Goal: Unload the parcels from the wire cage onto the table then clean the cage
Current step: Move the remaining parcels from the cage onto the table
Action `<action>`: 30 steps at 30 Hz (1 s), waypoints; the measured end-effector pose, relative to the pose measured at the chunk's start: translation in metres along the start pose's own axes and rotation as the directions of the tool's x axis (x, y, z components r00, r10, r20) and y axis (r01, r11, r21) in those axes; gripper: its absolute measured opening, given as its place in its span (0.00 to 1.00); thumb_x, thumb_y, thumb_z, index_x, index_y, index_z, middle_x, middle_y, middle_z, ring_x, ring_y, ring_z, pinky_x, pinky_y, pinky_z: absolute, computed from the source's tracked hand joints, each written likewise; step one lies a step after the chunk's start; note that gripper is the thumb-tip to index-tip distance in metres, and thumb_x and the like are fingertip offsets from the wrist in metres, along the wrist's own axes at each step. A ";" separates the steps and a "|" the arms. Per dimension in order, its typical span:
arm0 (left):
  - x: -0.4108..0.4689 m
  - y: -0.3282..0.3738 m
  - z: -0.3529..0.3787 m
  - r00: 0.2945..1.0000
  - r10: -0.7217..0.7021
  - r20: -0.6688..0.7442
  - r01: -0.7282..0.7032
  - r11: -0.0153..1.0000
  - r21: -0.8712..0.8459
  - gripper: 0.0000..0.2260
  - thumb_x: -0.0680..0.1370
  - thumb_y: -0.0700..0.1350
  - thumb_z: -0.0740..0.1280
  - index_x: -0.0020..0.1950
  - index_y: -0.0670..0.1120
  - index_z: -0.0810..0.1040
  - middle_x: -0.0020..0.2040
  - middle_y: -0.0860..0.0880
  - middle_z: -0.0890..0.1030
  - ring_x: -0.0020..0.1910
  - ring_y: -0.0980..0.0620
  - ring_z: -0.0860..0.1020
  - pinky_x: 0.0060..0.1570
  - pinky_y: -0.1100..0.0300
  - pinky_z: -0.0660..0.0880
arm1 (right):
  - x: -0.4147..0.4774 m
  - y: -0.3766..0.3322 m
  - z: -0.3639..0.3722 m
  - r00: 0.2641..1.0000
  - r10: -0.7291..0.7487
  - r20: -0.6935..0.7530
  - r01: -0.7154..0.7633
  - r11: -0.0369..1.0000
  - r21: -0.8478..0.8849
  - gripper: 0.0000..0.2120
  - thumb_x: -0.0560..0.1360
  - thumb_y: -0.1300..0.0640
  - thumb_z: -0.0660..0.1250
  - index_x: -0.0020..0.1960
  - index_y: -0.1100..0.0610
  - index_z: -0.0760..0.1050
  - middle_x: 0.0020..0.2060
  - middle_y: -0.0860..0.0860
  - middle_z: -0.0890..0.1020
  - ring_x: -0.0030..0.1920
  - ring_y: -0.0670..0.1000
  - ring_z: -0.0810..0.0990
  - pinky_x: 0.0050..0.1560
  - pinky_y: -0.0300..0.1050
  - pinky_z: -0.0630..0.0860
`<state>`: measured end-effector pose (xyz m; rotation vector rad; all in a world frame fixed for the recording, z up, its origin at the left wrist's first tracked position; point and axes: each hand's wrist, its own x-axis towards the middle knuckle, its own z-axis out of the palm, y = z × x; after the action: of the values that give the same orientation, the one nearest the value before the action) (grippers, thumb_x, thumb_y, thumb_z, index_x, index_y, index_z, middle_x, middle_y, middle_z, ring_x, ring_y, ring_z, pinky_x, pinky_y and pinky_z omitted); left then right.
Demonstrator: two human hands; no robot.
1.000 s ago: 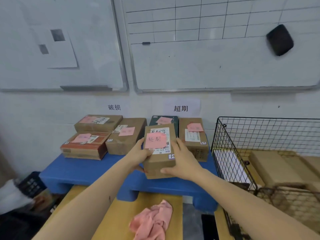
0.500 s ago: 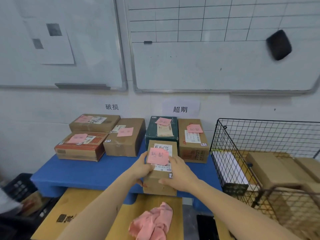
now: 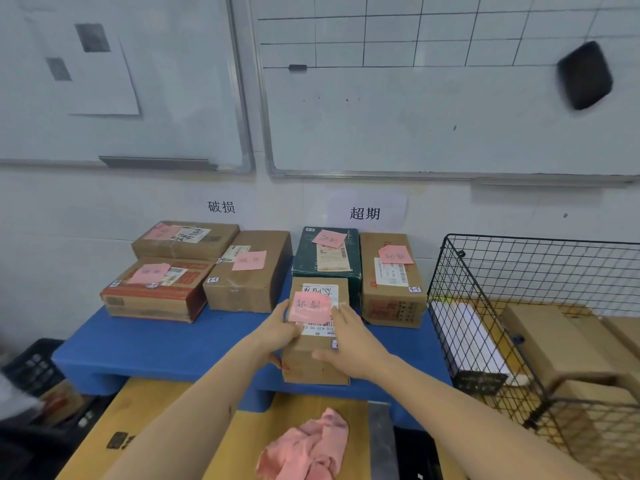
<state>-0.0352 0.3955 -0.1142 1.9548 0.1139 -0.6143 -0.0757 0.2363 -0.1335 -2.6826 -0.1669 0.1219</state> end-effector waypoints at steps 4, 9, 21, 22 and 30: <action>0.007 0.004 -0.004 1.000 -0.021 0.007 0.021 1.000 0.000 0.29 0.80 0.41 0.60 0.76 0.58 0.50 0.70 0.47 0.67 0.66 0.40 0.67 0.55 0.33 0.73 | 0.006 0.001 0.000 1.000 -0.003 0.008 0.003 1.000 0.000 0.46 0.74 0.42 0.68 0.78 0.60 0.46 0.76 0.54 0.52 0.77 0.54 0.47 0.75 0.51 0.56; 0.013 0.005 -0.004 1.000 -0.021 -0.010 0.022 0.998 0.054 0.30 0.80 0.45 0.62 0.77 0.56 0.48 0.74 0.47 0.62 0.70 0.39 0.65 0.61 0.34 0.69 | 0.008 0.004 -0.003 0.999 -0.021 0.028 0.021 1.000 0.021 0.48 0.70 0.40 0.71 0.77 0.59 0.50 0.74 0.53 0.58 0.75 0.54 0.53 0.73 0.52 0.60; 0.003 0.084 0.007 0.844 0.536 0.015 -0.298 0.447 0.843 0.28 0.81 0.59 0.49 0.78 0.48 0.53 0.78 0.47 0.53 0.77 0.46 0.49 0.74 0.47 0.50 | -0.024 0.027 -0.089 0.986 -0.034 -0.162 -0.025 0.937 -0.349 0.43 0.73 0.36 0.65 0.77 0.57 0.52 0.72 0.55 0.66 0.72 0.56 0.64 0.73 0.56 0.57; 0.001 0.094 0.015 0.829 0.557 0.057 -0.324 0.394 0.860 0.28 0.81 0.59 0.49 0.78 0.47 0.54 0.78 0.47 0.55 0.77 0.47 0.51 0.74 0.48 0.51 | -0.029 0.032 -0.100 0.984 -0.030 -0.176 -0.041 0.923 -0.384 0.41 0.74 0.35 0.63 0.77 0.56 0.54 0.71 0.54 0.69 0.70 0.57 0.66 0.71 0.56 0.58; -0.009 0.174 0.119 0.731 0.633 0.253 -0.497 0.241 0.833 0.26 0.82 0.57 0.52 0.78 0.49 0.56 0.78 0.46 0.54 0.77 0.48 0.52 0.74 0.53 0.51 | -0.085 0.122 -0.193 0.952 0.074 -0.296 -0.205 0.876 -0.438 0.34 0.77 0.43 0.62 0.77 0.54 0.54 0.71 0.54 0.69 0.70 0.55 0.67 0.72 0.54 0.59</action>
<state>-0.0275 0.2144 -0.0065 2.7761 -1.0381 0.0513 -0.1261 0.0329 -0.0094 -3.1525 0.1034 -0.2794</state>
